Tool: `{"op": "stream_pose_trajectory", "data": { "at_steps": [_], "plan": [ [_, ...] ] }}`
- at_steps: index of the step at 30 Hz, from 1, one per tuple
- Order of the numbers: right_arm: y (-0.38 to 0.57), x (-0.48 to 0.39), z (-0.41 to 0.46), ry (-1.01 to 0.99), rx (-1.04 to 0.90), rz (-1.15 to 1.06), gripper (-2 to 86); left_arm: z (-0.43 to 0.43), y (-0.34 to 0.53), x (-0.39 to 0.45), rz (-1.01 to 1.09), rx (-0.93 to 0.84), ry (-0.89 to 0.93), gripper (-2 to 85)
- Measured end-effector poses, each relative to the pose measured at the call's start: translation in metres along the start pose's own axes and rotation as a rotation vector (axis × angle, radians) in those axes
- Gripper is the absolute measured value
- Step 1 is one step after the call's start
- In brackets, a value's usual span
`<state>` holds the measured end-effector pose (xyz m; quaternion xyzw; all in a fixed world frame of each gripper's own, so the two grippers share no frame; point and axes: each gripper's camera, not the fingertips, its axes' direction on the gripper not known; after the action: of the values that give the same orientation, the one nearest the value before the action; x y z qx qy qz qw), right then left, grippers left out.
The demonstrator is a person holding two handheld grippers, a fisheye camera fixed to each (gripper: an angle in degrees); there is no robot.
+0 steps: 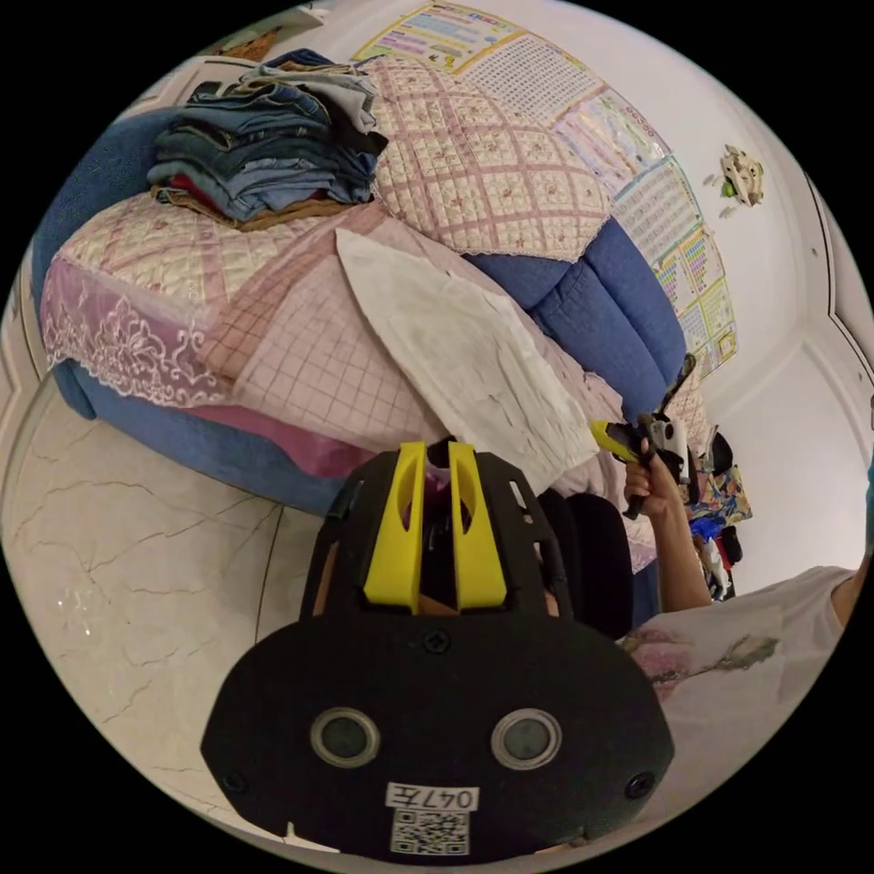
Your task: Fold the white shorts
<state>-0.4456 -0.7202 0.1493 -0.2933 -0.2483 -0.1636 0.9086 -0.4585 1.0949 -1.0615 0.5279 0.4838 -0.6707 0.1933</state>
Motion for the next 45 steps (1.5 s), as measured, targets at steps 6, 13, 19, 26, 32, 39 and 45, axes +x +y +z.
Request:
{"op": "stream_pose_trajectory", "data": {
  "at_steps": [6, 13, 19, 26, 32, 39, 45],
  "plan": [
    [0.045, -0.053, -0.010, 0.102, 0.056, -0.039, -0.8, 0.000, 0.000, -0.003, -0.014, -0.009, 0.034, 4.8],
    [0.078, -0.106, -0.003, 0.174, -0.002, -0.039, -0.2, -0.007, -0.003, -0.027, -0.018, -0.002, 0.039, 4.4],
    [0.107, -0.180, -0.036, 0.206, 0.124, -0.121, 1.3, -0.030, -0.028, -0.057, -0.003, 0.063, -0.055, 4.4],
    [0.125, -0.292, -0.046, 0.209, 0.146, -0.302, 0.1, -0.006, -0.140, -0.147, -0.087, 0.065, -0.078, 7.2],
    [0.129, -0.420, -0.012, 0.123, 0.012, -0.604, 0.8, 0.038, -0.192, -0.218, -0.164, 0.051, -0.061, 8.0],
    [0.147, -0.576, 0.079, 0.126, -0.152, -0.892, 2.9, 0.093, -0.197, -0.244, -0.074, 0.011, -0.159, 3.6],
    [0.182, -0.672, 0.156, 0.395, -0.168, -1.052, 5.8, 0.104, -0.183, -0.282, -0.040, 0.080, -0.154, -0.8]
  ]
}}
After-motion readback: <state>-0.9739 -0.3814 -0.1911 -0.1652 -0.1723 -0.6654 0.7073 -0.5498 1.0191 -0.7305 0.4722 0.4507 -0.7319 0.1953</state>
